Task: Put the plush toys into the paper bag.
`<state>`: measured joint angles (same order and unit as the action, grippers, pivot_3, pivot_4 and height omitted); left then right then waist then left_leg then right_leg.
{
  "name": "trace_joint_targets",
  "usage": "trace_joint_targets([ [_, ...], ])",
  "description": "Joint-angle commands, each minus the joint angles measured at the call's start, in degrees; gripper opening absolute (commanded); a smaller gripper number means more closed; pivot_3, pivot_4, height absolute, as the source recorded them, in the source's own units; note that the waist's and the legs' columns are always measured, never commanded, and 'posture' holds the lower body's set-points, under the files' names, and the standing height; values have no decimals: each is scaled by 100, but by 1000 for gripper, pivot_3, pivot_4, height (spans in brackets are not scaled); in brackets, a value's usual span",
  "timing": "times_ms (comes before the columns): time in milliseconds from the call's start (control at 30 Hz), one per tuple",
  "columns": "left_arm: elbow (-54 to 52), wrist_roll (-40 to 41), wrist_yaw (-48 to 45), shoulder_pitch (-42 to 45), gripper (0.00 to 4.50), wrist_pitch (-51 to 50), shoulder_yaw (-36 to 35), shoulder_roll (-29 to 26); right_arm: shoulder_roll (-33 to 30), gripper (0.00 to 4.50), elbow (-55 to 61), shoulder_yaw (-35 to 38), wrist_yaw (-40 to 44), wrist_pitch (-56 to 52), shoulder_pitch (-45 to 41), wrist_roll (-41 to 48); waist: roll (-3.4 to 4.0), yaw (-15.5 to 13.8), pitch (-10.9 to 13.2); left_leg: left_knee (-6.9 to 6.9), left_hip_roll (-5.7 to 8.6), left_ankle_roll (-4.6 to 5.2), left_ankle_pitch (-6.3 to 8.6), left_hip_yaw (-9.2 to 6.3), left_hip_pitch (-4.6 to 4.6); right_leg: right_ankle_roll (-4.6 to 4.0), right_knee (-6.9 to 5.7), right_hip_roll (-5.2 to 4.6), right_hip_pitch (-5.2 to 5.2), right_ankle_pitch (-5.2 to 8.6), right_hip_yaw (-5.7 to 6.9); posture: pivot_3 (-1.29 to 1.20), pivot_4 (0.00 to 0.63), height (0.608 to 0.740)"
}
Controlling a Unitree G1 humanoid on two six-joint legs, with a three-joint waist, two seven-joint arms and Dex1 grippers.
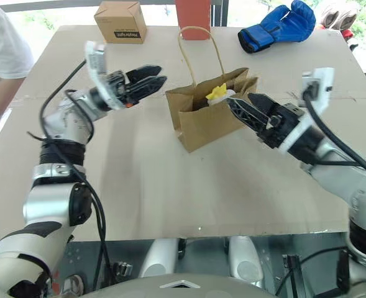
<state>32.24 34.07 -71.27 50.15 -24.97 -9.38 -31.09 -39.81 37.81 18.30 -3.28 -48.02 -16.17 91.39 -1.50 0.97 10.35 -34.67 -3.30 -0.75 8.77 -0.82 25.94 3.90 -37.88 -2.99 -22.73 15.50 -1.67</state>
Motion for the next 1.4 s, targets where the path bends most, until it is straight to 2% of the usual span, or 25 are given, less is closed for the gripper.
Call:
trace_joint_targets([
  [33,-949,304,-127,-495,4452,-461,-167,-247,-518,3168,206,759,527,98,480,368,0,-8,0,0,-1,0,0,0,-1,0,0,0,1,0,0,0,150,740],
  [100,-1289,306,-52,-771,4452,-505,-171,-263,-680,3168,143,916,686,155,737,283,0,-17,0,-3,-1,0,0,-1,-8,-1,-3,-1,7,0,1,0,150,740],
  [200,-1841,135,293,-1248,4452,-271,-89,-36,-1143,3168,201,693,1334,69,1124,-1025,2,-39,-1,-24,0,0,0,-1,-8,-3,-7,-2,15,1,-2,0,150,740],
  [233,-1955,0,476,-1341,4452,-122,-17,90,-1201,3168,197,309,1576,85,1049,-1389,0,-36,-2,-31,0,0,0,-1,-7,-6,-5,-2,20,2,-4,0,150,740],
  [333,-2211,-28,519,-1454,4500,-83,157,299,-820,1925,-49,-1044,2124,289,398,-2403,-3,1,-4,-49,0,0,0,3,-8,-17,-6,0,22,8,-11,0,150,740],
  [400,-2167,-80,522,-1385,4500,-17,186,315,-582,823,-226,-1689,2429,460,58,-3121,-2,-1,-3,-53,0,0,-1,0,-11,-17,-8,5,19,3,-16,0,150,740],
  [433,-2085,-121,570,-1319,4500,32,197,335,-417,607,-359,-1991,2525,548,-121,-3453,-2,-6,-3,-53,0,0,-1,0,-10,-17,-8,6,19,1,-16,0,150,740],
  [467,-2001,-172,595,-1256,4500,104,221,356,-269,92,-506,-2250,2604,637,-286,-3731,-2,-10,-3,-53,0,0,-1,0,-10,-17,-9,6,19,0,-17,0,150,740],
  [600,-1831,-279,443,-1051,4500,166,440,409,512,35,-1569,-3307,2865,1219,-1101,-5165,-1,-4,-2,-51,1,0,-1,0,-3,2,-8,11,10,-11,-19,0,150,740],
  [767,-1887,-460,401,-1093,4500,346,638,458,1246,35,-2651,-3644,2963,1761,-1550,-6239,1,-38,-2,-46,1,0,-1,-2,4,5,-7,13,7,-12,-18,0,150,740],
  [1067,-2447,-920,1081,-1445,4500,952,922,913,1742,35,-2582,-3514,3141,1799,-1294,-6732,1,-21,-2,-46,2,0,-1,-5,3,8,-14,14,6,-15,-18,0,150,740],
  [1200,-2210,-1213,1695,-1406,4500,1108,999,1247,1799,35,-2391,-3516,3267,1865,-1126,-6867,1,-38,-2,-47,3,0,-1,-5,1,8,-15,13,7,-15,-19,0,150,740],
  [1267,-2147,-1167,1837,-1392,3956,1155,955,1460,1722,0,-2042,-3433,3332,1883,-927,-6876,1,-46,-2,-49,3,0,-1,-4,3,10,-13,13,9,-16,-19,0,150,740],
  [1300,-2065,-1248,1926,-1389,3956,1271,965,1524,1628,0,-1806,-3389,3383,1936,-775,-6890,1,-59,-2,-49,3,0,-1,-5,3,11,-13,13,9,-16,-19,0,150,740],
  [1333,-1975,-1318,2007,-1380,3400,1367,970,1576,1576,0,-1616,-3327,3404,1979,-643,-6897,0,-64,-2,-49,5,0,-1,-5,5,12,-10,12,10,-17,-19,0,150,740],
  [1400,-1815,-1400,2063,-1356,2716,1502,975,1624,1630,0,-1434,-3154,3432,2101,-447,-6801,1,-49,-2,-49,6,0,-1,-5,4,13,-10,12,10,-17,-19,0,150,740],
])
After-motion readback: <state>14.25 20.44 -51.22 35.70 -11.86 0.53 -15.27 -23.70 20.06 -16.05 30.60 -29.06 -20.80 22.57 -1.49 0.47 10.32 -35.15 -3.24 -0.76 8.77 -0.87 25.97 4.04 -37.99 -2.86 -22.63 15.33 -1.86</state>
